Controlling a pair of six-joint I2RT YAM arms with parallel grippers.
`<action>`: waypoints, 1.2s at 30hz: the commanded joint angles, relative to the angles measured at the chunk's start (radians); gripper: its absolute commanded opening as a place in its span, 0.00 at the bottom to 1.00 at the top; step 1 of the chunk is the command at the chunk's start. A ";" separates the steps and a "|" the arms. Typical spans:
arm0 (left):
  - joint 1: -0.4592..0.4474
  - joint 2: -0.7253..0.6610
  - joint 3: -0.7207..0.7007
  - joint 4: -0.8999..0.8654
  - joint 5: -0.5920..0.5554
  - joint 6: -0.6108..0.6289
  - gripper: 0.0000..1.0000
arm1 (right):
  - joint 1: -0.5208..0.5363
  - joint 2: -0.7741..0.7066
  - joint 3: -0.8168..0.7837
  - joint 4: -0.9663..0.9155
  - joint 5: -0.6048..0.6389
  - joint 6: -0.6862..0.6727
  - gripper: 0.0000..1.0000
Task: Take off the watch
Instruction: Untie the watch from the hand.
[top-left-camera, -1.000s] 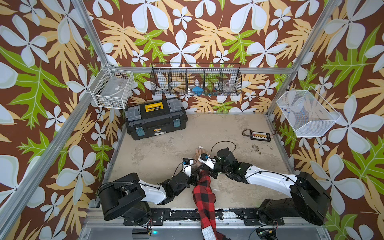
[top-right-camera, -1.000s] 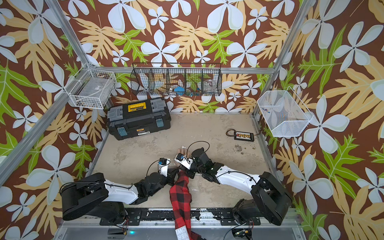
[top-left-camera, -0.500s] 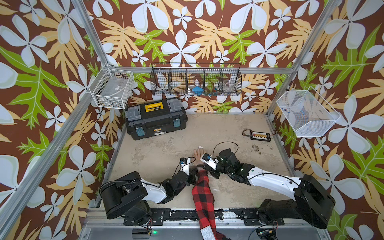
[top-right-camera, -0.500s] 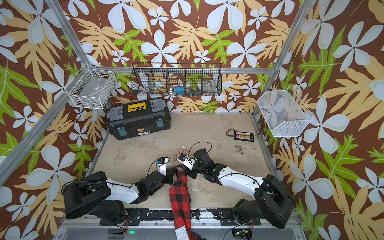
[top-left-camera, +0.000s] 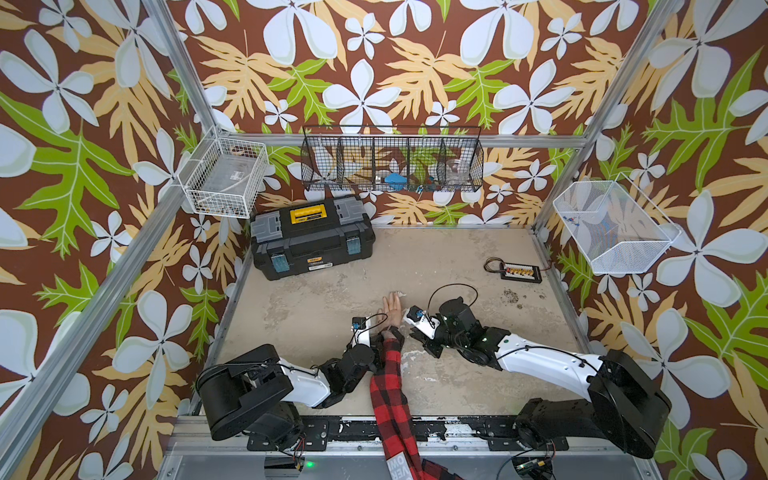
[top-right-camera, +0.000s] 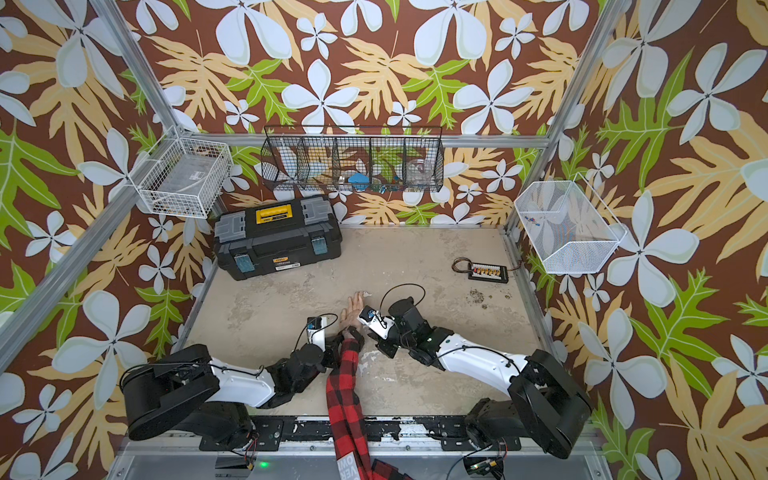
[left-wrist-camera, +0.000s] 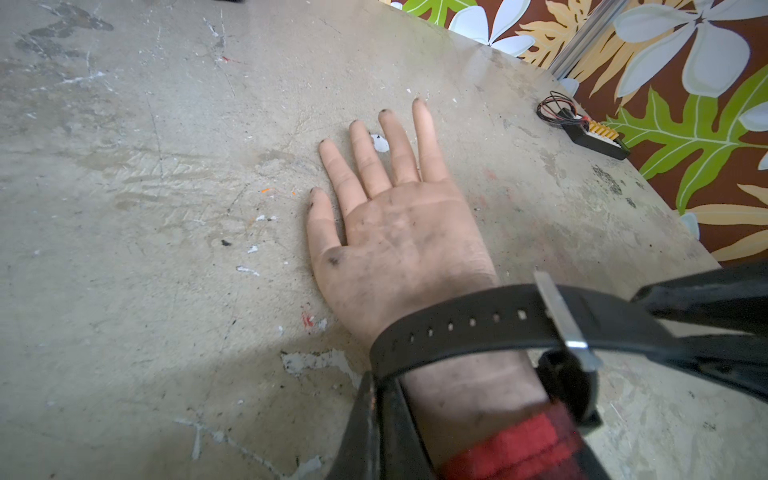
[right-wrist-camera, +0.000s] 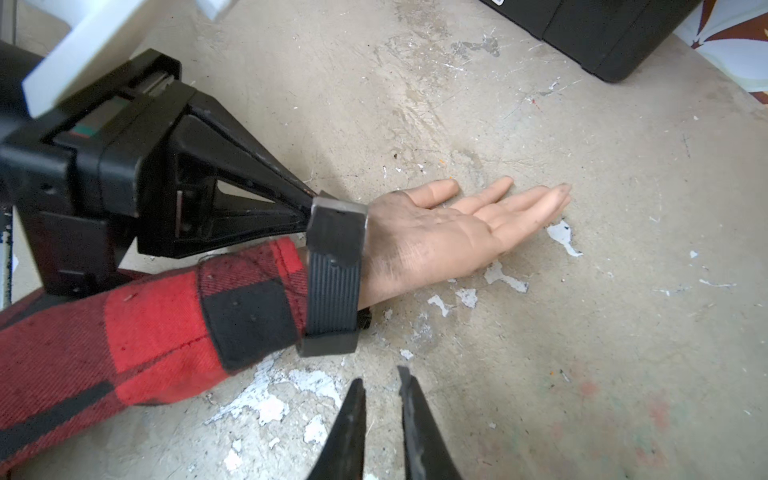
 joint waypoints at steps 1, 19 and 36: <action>0.002 -0.021 0.005 0.032 0.021 0.068 0.15 | 0.000 0.007 0.010 0.020 -0.028 0.013 0.21; -0.018 -0.009 0.166 -0.156 0.092 0.331 0.37 | -0.026 -0.028 0.048 -0.020 0.049 0.065 0.26; -0.020 -0.023 0.169 -0.163 0.059 0.395 0.05 | -0.030 0.061 0.129 -0.033 -0.151 0.071 0.45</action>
